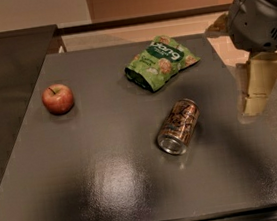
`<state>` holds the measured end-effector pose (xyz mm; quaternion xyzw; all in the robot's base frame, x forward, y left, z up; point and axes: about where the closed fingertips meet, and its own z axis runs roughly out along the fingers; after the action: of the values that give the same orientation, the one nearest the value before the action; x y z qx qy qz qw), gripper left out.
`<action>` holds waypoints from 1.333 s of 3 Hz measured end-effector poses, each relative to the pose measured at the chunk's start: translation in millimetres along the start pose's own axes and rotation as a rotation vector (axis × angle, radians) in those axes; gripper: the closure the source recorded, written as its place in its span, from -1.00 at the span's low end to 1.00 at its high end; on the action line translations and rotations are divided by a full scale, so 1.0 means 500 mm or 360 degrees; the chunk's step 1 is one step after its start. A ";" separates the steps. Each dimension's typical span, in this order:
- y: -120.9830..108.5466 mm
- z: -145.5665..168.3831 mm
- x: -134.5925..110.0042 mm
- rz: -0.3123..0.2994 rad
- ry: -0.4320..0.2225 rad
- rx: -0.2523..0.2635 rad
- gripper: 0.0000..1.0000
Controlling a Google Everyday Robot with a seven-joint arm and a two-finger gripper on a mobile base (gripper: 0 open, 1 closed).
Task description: Place orange can upright
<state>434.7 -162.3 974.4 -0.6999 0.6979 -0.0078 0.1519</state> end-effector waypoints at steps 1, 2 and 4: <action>0.011 0.018 -0.060 -0.0234 -0.0009 -0.0052 -1.00; 0.024 0.052 -0.106 -0.0501 0.0014 -0.0110 -1.00; 0.035 0.118 -0.120 -0.0988 0.0021 -0.0176 -1.00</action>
Offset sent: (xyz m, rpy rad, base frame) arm -0.0147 0.0832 -0.0406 -0.1609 0.0454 0.5377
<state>429.2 -91.5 926.4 -0.8867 0.4511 -0.0204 0.0995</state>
